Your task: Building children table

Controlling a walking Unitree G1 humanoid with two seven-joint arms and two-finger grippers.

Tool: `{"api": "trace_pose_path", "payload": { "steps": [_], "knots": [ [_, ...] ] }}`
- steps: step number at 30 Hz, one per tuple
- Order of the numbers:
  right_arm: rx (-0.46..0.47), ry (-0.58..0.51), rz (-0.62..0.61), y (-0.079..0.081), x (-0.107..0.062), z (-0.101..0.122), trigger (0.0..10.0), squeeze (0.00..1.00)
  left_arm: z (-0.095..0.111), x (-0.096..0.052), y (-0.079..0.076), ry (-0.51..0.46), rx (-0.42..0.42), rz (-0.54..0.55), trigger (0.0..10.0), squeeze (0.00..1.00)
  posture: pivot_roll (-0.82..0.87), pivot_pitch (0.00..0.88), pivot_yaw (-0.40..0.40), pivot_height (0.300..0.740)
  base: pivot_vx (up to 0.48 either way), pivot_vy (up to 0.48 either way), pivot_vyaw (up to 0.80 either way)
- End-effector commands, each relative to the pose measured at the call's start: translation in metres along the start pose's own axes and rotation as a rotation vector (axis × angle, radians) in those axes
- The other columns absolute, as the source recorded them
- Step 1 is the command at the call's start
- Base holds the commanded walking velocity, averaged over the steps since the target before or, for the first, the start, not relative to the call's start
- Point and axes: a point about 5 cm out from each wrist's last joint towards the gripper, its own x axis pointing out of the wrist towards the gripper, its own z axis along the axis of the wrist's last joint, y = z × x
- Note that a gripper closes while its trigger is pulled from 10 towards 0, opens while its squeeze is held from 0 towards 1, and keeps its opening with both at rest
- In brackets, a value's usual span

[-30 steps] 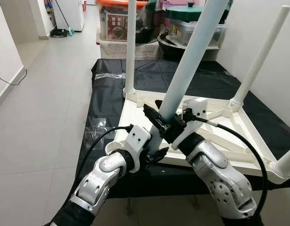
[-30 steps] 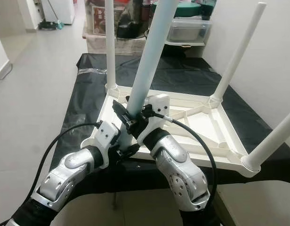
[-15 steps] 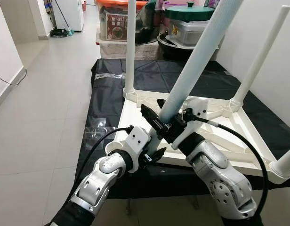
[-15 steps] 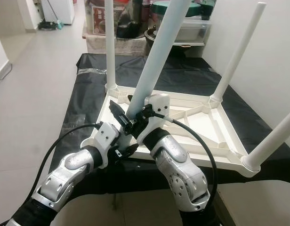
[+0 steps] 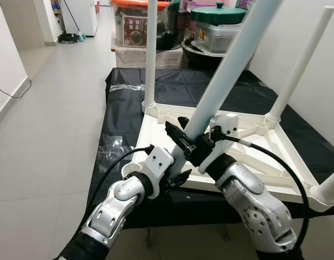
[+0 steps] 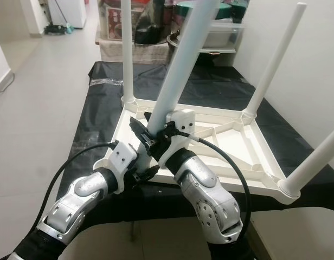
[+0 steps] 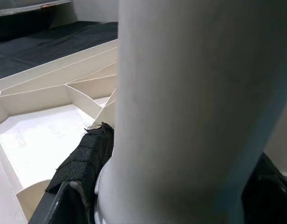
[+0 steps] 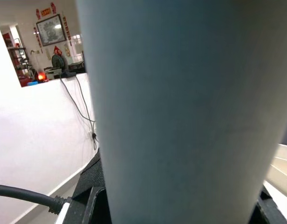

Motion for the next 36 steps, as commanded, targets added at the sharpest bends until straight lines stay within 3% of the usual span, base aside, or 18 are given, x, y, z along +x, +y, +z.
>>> {"api": "trace_pose_path", "payload": {
  "steps": [1, 11, 12, 19, 20, 25, 28, 36],
  "knots": [
    [0.010, 0.007, 0.003, 0.000, -0.001, -0.001, 0.0, 0.00, -0.005, 0.001, -0.008, 0.012, 0.021, -0.039, 10.0, 0.00, 0.08, 0.002, -0.089, 0.740, 0.000, 0.000, 0.00],
    [0.010, -0.001, -0.008, -0.002, -0.002, 0.000, 0.0, 0.00, -0.010, 0.000, -0.003, 0.036, 0.013, -0.001, 10.0, 0.00, 0.08, 0.000, -0.088, 0.740, 0.000, 0.000, 0.00],
    [0.015, -0.008, -0.012, -0.003, -0.002, 0.001, 0.0, 0.00, -0.011, 0.000, 0.000, 0.038, -0.010, 0.017, 10.0, 1.00, 0.08, 0.000, -0.088, 0.740, 0.000, 0.000, 0.00],
    [-0.006, -0.048, -0.068, -0.014, -0.004, 0.011, 0.0, 0.00, -0.009, -0.001, 0.010, 0.034, 0.001, 0.082, 10.0, 1.00, 0.08, 0.000, -0.086, 0.740, 0.000, 0.000, 0.00],
    [-0.019, -0.056, -0.089, -0.018, -0.005, 0.013, 10.0, 0.00, -0.009, -0.001, 0.011, 0.038, 0.019, 0.094, 10.0, 0.00, 0.08, 0.000, -0.086, 0.740, 0.000, 0.000, 0.00],
    [-0.071, -0.069, -0.199, -0.035, -0.009, 0.017, 10.0, 0.00, -0.007, -0.004, 0.016, 0.035, 0.030, 0.135, 10.0, 0.00, 0.08, 0.000, -0.086, 0.740, 0.000, 0.000, 0.00],
    [-0.169, -0.109, -0.365, -0.057, -0.019, 0.026, 10.0, 0.00, -0.003, -0.015, 0.029, 0.012, 0.021, 0.238, 10.0, 0.00, 0.09, 0.000, -0.086, 0.740, 0.000, 0.000, 0.80],
    [-0.159, -0.152, -0.436, -0.066, -0.020, 0.032, 10.0, 0.00, -0.004, -0.022, 0.031, 0.007, 0.018, 0.276, 10.0, 0.00, 0.09, 0.000, -0.087, 0.740, 0.000, 0.000, 0.80]
  ]
}}
